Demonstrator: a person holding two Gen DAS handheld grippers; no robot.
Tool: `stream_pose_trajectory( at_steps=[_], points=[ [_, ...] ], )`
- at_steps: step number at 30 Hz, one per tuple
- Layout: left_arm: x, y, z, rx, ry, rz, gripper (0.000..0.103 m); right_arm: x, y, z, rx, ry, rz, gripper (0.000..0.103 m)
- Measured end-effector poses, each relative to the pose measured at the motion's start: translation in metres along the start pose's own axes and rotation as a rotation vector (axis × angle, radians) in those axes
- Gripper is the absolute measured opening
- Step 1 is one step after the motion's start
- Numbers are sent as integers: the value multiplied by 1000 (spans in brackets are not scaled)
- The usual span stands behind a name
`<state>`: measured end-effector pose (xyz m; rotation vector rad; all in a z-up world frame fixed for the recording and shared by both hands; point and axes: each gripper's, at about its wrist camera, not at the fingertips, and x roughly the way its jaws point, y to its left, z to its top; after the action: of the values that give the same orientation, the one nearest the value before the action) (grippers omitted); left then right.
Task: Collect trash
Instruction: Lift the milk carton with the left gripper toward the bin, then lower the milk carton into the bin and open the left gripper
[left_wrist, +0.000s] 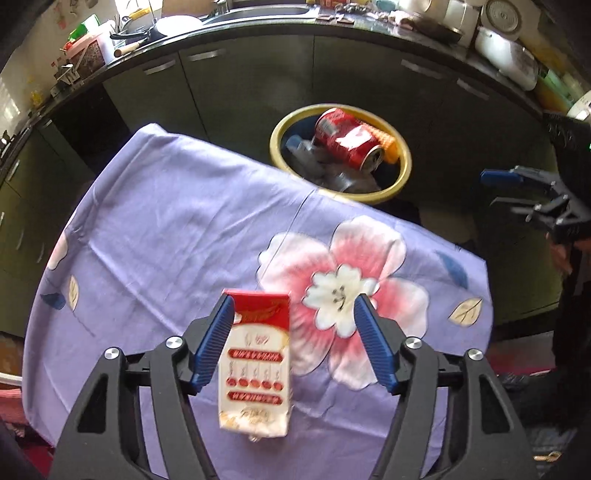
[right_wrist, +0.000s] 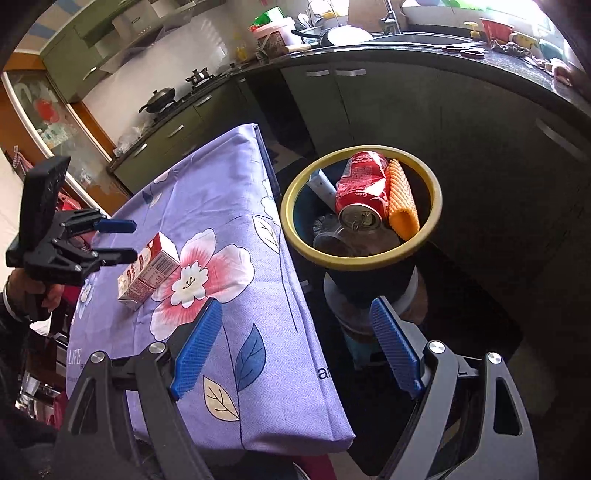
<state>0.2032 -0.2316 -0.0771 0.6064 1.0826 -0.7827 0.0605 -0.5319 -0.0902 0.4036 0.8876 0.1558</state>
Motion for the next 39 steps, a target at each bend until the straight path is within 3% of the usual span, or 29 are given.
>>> stream_pose_trajectory(
  at_steps=[6, 14, 17, 27, 33, 39],
  points=[
    [23, 8, -18, 1, 58, 73, 68, 9, 10, -8, -15, 19, 58, 82],
    [43, 19, -22, -65, 115, 42, 66, 13, 14, -14, -19, 41, 66, 82],
    [48, 20, -27, -75, 132, 45, 54, 14, 16, -14, -20, 44, 65, 82],
    [39, 8, -26, -62, 107, 44, 49, 19, 16, -13, -20, 49, 71, 82],
    [30, -13, 6, -17, 69, 16, 49, 14, 6, -13, -1, 30, 68, 82],
    [33, -40, 80, 24, -4, -47, 49, 5, -17, -15, 43, 10, 58, 82]
  ],
)
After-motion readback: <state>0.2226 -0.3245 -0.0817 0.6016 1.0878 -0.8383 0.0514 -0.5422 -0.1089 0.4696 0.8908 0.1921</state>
